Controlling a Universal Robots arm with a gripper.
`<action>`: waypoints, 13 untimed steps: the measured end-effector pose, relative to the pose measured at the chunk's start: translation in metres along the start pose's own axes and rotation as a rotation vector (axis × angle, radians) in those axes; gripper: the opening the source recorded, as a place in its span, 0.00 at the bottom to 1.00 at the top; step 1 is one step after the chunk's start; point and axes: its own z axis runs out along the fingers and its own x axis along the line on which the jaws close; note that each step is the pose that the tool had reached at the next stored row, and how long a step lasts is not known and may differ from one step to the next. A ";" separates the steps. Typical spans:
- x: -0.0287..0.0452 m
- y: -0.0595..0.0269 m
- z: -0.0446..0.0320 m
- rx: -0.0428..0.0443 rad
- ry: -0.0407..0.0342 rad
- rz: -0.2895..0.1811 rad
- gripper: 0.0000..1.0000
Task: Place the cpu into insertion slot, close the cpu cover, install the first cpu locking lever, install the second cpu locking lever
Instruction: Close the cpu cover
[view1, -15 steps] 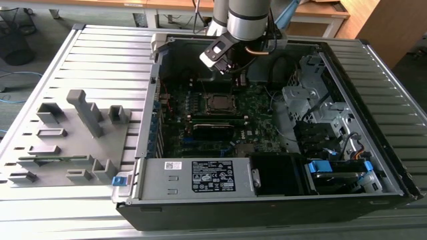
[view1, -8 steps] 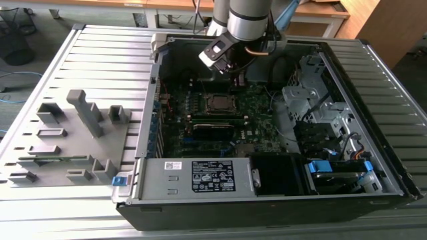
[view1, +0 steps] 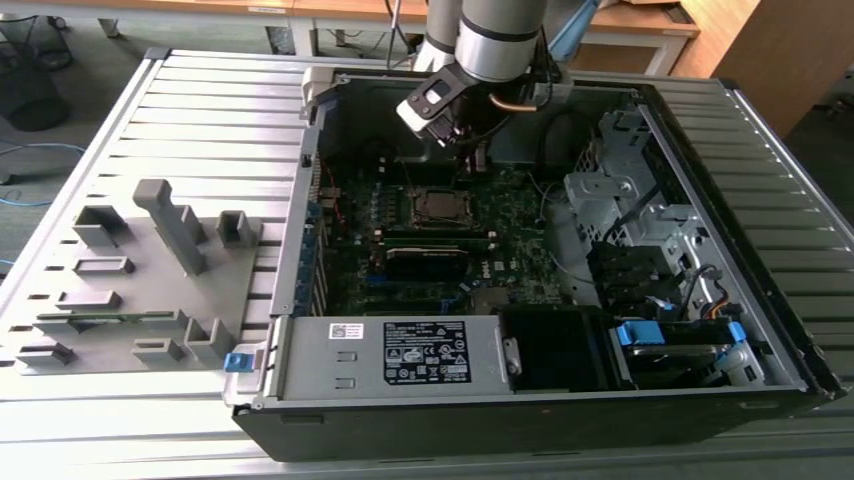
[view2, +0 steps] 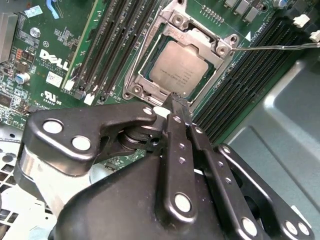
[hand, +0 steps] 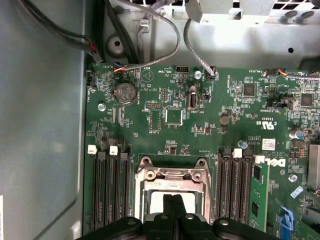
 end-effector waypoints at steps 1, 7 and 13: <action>0.0000 0.0000 0.0001 0.0001 0.0001 0.000 0.11; 0.0000 -0.0001 0.0008 0.0001 -0.0011 -0.063 0.11; 0.0000 -0.0001 0.0018 0.0001 -0.0035 -0.166 0.11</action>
